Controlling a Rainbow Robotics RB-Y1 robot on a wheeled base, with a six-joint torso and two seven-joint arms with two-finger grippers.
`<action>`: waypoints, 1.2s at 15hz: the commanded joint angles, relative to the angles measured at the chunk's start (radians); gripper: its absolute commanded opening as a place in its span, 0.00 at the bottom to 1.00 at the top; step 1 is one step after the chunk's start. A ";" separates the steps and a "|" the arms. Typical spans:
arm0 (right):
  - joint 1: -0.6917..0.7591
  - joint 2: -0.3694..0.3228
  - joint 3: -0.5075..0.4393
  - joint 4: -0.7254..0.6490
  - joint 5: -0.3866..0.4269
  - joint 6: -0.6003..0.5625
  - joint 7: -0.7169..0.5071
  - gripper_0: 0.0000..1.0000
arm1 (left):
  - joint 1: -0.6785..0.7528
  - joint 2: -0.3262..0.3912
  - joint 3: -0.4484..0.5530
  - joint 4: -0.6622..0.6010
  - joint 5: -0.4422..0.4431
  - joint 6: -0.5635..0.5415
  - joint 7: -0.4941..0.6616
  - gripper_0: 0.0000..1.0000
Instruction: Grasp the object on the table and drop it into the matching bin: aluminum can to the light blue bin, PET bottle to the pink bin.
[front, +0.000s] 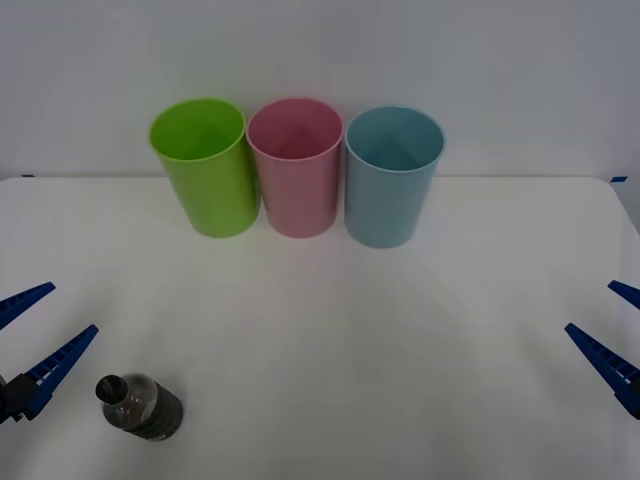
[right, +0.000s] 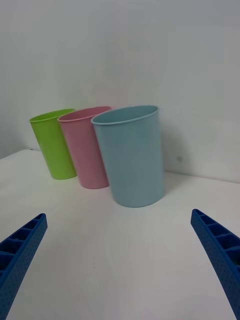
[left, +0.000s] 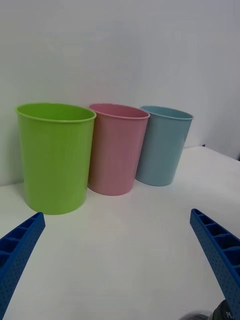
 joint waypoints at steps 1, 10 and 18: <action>0.000 0.000 0.000 0.000 0.000 0.000 0.000 1.00 | 0.000 0.000 0.000 0.000 0.000 0.000 0.000 1.00; 0.000 0.000 0.000 0.000 0.000 0.000 0.000 1.00 | 0.048 0.105 -0.036 0.018 0.096 0.002 0.014 1.00; 0.000 0.000 0.000 0.000 0.000 0.000 0.000 1.00 | 0.030 0.344 -0.045 0.261 0.152 -0.214 -0.028 1.00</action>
